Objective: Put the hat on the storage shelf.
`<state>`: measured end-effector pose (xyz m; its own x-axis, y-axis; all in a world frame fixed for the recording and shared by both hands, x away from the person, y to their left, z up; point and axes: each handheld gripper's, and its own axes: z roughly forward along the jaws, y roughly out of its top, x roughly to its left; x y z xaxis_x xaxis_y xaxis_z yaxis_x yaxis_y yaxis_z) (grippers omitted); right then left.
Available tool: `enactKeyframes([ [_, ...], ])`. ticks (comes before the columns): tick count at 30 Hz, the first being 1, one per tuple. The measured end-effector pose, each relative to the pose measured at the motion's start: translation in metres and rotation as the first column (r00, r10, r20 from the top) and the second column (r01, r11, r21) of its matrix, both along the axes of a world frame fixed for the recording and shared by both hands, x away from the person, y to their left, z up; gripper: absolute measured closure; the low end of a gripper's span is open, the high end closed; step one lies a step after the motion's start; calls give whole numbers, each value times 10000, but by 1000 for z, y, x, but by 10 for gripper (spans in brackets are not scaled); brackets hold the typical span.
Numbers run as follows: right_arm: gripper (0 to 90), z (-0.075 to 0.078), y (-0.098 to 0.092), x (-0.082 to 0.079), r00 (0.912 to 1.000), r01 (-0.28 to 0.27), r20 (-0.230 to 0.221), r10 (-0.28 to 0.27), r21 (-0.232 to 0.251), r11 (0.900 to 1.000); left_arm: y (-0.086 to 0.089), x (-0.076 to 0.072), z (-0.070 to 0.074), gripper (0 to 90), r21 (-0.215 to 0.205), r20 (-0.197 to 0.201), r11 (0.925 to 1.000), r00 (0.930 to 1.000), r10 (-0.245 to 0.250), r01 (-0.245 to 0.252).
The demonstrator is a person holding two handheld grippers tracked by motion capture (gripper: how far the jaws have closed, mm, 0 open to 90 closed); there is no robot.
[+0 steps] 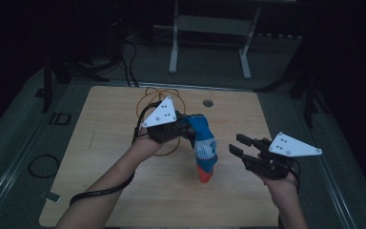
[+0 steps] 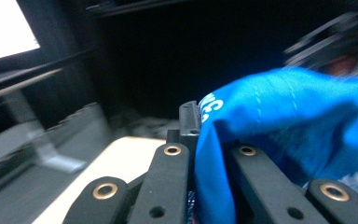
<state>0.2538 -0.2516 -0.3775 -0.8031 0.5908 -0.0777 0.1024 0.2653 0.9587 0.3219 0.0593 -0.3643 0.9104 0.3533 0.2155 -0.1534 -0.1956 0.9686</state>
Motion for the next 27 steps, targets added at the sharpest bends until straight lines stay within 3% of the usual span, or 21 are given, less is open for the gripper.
enactKeyframes([
  [1, 533, -1, 3, -2, 9999, -153, 48, 154, -127, 9998, 0, 0, 0, 891, 0, 0, 10000, 10000, 0, 0],
  [2, 533, -1, 3, -2, 9999, -153, 48, 154, -127, 9998, 1, 1, 0, 891, -172, -106, 9990, 9991, -405, 403],
  [3, 513, -4, 10, -6, 9986, -516, 85, 518, -263, 9983, 2, 1, -1, 891, -327, -28, 9978, 9984, -573, 572],
  [4, 504, -5, 14, -8, 9975, -696, 92, 699, -297, 9971, 3, 3, -2, 891, -575, -164, 9903, 9917, -1276, 1265],
  [5, 504, -5, 14, -8, 9975, -696, 92, 699, -297, 9971, 3, 3, -2, 891, -575, -164, 9903, 9917, -1276, 1265],
  [6, 484, -6, 21, -11, 9947, -991, 208, 1004, -557, 9935, 3, 3, -3, 891, -827, -213, 9798, 9827, -1842, 1819],
  [7, 477, -7, 25, -12, 9930, -1149, 205, 1163, -602, 9916, 3, 3, -3, 891, -827, -213, 9798, 9827, -1842, 1819],
  [8, 469, -8, 28, -12, 9916, -1271, 168, 1285, -662, 9897, 2, 3, -4, 891, -995, -200, 9705, 9747, -2227, 2197],
  [10, 460, -10, 34, -11, 9898, -1411, 120, 1423, -685, 9876, -2, 1, -5, 891, -1028, -137, 9591, 9638, -2665, 2637],
  [13, 469, -11, 38, -9, 9873, -1581, 26, 1586, -602, 9856, -6, 0, -5, 890, -864, -177, 9572, 9602, -2786, 2762],
  [14, 528, -11, 39, -8, 9880, -1544, -3, 1547, -628, 9860, -8, -1, -6, 890, -809, -190, 9561, 9586, -2840, 2817],
  [16, 556, -11, 42, -6, 9896, -1436, -56, 1436, -591, 9879, -11, -3, -7, 890, -692, -200, 9536, 9552, -2951, 2932],
  [18, 642, -13, 44, -5, 9888, -1491, -111, 1487, -620, 9869, -13, -5, -7, 890, -630, -179, 9555, 9569, -2898, 2882],
  [19, 642, -13, 44, -5, 9888, -1491, -111, 1487, -620, 9869, -13, -5, -7, 890, -627, -178, 9553, 9567, -2905, 2889],
  [20, 681, -13, 44, -5, 9900, -1413, -74, 1411, -614, 9881, -13, -6, -7, 890, -619, -116, 9593, 9609, -2768, 2756],
  [21, 814, -14, 45, -6, 9917, -1286, -65, 1285, -558, 9901, -11, -4, -7, 890, -734, -233, 9585, 9604, -2776, 2753],
  [22, 814, -14, 45, -6, 9917, -1286, -65, 1285, -558, 9901, -11, -4, -7, 890, -734, -233, 9585, 9604, -2776, 2753],
  [23, 898, -14, 44, -6, 9935, -1140, 7, 1142, -605, 9916, -10, -4, -7, 890, -768, -232, 9602, 9623, -2710, 2686],
  [25, 900, -12, 41, -6, 9975, -705, 35, 707, -442, 9965, -8, -3, -6, 890, -802, -202, 9611, 9636, -2667, 2643],
  [27, 900, -11, 40, -5, 9977, -670, 14, 671, -367, 9971, -5, -2, -6, 889, -834, -193, 9632, 9659, -2580, 2556],
])
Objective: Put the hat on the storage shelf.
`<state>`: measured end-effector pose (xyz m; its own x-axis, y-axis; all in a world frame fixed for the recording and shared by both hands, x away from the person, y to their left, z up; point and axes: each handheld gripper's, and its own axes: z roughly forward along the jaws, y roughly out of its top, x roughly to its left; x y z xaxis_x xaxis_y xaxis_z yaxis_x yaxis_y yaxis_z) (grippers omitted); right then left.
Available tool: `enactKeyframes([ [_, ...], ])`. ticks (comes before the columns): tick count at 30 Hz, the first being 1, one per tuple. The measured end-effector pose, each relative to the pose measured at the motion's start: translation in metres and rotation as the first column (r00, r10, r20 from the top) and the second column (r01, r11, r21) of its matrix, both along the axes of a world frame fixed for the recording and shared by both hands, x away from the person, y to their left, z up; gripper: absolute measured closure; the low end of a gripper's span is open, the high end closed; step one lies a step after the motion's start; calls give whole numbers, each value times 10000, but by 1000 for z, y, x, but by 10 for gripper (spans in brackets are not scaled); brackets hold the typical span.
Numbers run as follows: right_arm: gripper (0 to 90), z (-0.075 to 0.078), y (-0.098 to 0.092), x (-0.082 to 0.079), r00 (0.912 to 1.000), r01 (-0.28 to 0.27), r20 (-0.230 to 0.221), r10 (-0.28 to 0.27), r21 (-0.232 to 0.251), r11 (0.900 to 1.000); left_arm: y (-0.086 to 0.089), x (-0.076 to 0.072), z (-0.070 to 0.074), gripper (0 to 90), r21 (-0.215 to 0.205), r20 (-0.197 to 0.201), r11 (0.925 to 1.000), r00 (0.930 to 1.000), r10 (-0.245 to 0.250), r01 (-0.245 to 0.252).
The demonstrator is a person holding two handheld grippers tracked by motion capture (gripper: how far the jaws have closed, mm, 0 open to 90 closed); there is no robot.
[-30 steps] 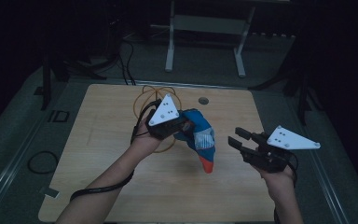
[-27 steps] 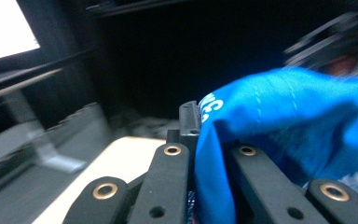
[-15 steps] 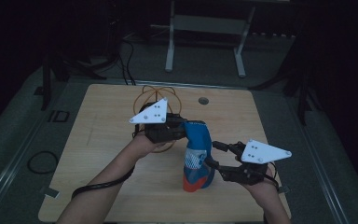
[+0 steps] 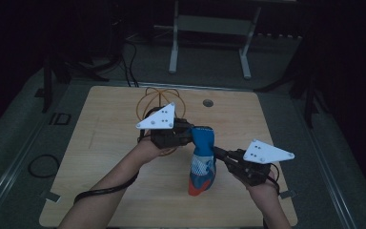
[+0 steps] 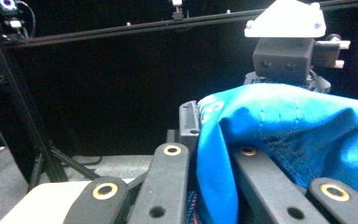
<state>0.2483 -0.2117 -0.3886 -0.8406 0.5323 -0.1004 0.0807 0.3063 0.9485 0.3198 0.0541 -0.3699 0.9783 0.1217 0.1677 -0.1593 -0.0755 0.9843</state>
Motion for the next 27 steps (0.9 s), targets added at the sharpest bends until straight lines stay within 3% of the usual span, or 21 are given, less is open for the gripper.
enactKeyframes([
  [6, 900, 4, -5, -1, 9996, 267, 88, -268, 81, 9996, 6, 2, -1, 866, 34, -229, 9999, 9997, 104, -104],
  [11, 900, 10, -11, -1, 9992, 376, 100, -380, 331, 9987, 14, -1, -3, 666, 429, -302, 9990, 9994, 157, -144],
  [12, 900, 13, -14, -1, 9988, 456, 162, -462, 380, 9982, 18, -2, -4, 606, 624, -149, 9965, 9983, 563, -553],
  [15, 900, 17, -16, -1, 9980, 576, 224, -587, 465, 9973, 21, -2, -4, 580, 620, -205, 9964, 9980, 599, -585],
  [16, 900, 20, -18, -1, 9973, 659, 288, -675, 542, 9964, 30, -3, -5, 519, 625, -180, 9934, 9951, 970, -957],
  [19, 900, 24, -21, -1, 9969, 690, 329, -713, 650, 9955, 42, -4, -7, 466, 559, -196, 9882, 9894, 1442, -1429],
  [21, 900, 27, -22, 0, 9963, 735, 385, -764, 711, 9948, 51, -5, -9, 420, 452, -209, 9813, 9819, 1882, -1871],
  [27, 900, 37, -21, 2, 9951, 812, 493, -857, 867, 9929, 77, -11, -12, 366, 266, -220, 9701, 9701, 2417, -2411],
])
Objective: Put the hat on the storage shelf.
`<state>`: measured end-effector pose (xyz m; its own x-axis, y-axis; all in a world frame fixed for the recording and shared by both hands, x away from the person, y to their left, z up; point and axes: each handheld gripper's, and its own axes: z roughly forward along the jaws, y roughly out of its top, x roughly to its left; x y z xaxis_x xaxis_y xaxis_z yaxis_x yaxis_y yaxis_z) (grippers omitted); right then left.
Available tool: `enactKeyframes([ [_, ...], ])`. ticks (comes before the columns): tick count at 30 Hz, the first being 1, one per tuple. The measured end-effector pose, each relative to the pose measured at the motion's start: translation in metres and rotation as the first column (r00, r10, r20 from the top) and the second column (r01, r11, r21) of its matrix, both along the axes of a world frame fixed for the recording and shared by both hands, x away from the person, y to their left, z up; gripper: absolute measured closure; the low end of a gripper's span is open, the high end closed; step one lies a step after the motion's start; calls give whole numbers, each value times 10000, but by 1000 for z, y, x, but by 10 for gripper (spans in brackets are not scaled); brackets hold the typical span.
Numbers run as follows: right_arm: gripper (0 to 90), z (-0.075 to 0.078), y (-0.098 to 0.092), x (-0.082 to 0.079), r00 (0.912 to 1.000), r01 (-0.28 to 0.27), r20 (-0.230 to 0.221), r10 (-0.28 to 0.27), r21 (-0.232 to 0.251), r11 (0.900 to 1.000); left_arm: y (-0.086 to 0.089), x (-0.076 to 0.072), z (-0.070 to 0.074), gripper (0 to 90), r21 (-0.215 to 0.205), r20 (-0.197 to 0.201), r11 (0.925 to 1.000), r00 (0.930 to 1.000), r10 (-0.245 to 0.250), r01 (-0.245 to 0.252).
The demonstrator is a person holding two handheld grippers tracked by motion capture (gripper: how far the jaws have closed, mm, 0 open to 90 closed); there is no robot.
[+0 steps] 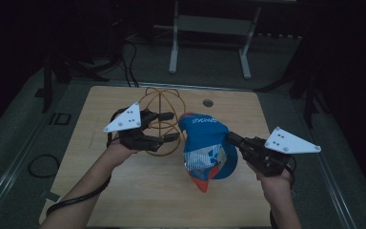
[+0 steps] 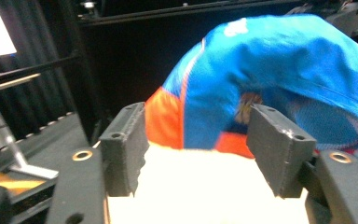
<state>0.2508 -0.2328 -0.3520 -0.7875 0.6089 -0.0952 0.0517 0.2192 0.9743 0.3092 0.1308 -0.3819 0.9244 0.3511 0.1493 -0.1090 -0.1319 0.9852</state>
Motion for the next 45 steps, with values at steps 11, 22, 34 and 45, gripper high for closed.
enactKeyframes([
  [11, 900, 26, 16, 15, 9994, 214, 261, -224, 387, 9990, 38, -12, -19, 179, -56, -294, 9963, 9959, 861, -863],
  [22, 900, 56, 67, 52, 9985, 328, 432, -343, 364, 9988, 76, -26, -69, 21, 806, -585, 9532, 9532, 2965, -2915],
  [34, 900, 69, 130, 98, 9992, 404, 28, -404, 180, 9990, 103, -54, -134, 22, 620, -1567, 9258, 9125, 3779, -3728],
  [45, 900, 48, 186, 129, 9969, 95, -776, -159, -817, 9966, 113, -62, -160, 22, 459, -2002, 9151, 8938, 4013, -4006],
])
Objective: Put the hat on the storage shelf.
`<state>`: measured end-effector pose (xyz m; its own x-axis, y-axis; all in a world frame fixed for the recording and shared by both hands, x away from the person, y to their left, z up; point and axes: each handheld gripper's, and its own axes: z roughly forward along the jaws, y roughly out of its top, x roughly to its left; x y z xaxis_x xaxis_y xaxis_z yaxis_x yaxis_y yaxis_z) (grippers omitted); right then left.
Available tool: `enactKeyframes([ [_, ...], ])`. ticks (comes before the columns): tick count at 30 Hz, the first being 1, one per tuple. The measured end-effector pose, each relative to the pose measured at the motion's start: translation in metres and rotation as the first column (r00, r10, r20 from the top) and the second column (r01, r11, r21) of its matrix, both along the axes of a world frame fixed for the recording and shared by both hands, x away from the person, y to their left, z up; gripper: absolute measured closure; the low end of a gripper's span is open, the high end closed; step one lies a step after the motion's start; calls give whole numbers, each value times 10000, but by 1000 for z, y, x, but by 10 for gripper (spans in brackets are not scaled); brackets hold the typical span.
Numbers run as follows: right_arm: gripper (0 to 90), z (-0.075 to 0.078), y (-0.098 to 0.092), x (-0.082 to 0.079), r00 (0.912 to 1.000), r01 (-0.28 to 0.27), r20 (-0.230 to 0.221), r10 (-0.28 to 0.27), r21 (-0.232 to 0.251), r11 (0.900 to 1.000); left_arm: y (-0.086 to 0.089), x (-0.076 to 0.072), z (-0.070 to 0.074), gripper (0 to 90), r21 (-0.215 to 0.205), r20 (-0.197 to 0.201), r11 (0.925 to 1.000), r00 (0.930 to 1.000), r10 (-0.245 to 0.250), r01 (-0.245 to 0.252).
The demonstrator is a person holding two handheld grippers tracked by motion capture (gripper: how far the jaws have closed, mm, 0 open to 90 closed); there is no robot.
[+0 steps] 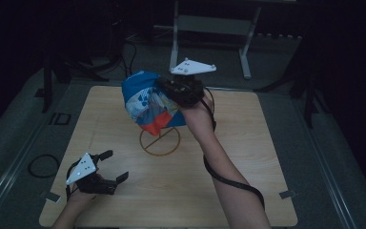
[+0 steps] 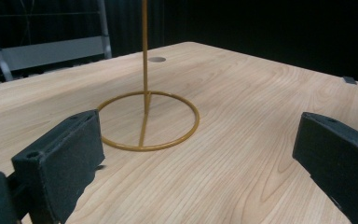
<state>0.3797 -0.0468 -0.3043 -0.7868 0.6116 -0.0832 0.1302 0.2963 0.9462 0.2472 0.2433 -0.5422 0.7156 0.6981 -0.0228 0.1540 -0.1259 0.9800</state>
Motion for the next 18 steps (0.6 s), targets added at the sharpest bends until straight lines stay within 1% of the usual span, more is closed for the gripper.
enactKeyframes([
  [1, 900, -3, 2, 3, 9998, -93, -169, 93, 41, 9999, 1, 0, -1, 22, -91, -12, 9999, 10000, 55, -55],
  [4, 900, -11, 9, 8, 9988, -196, -451, 194, -37, 9998, 3, 0, -4, 22, -169, -111, 9998, 9999, 67, -69],
  [5, 900, -14, 11, 10, 9984, -213, -522, 210, -45, 9998, 3, 0, -6, 22, -104, -148, 9999, 9999, 87, -89],
  [6, 900, -17, 14, 11, 9983, -191, -545, 181, -177, 9997, 3, 0, -7, 22, -120, -175, 9999, 9998, 72, -74],
  [10, 900, -26, 17, 17, 9974, -82, -721, 54, -388, 9992, 4, 0, -10, 22, -135, -223, 9999, 9997, 60, -63],
  [11, 900, -29, 16, 19, 9968, -65, -804, 37, -354, 9994, 4, 0, -10, 22, -202, -244, 9998, 9997, 78, -83],
  [14, 900, -35, 13, 25, 9946, 47, -1039, -80, -322, 9995, 3, 0, -12, 22, -178, -304, 9998, 9995, 30, -35],
  [16, 900, -39, 11, 27, 9936, 101, -1123, -139, -342, 9994, 2, 1, -14, 22, -57, -329, 10000, 9995, 1, -3],
  [18, 900, -43, 7, 27, 9926, 131, -1201, -161, -256, 9996, 2, 1, -15, 22, -106, -386, 9999, 9992, -59, 55],
])
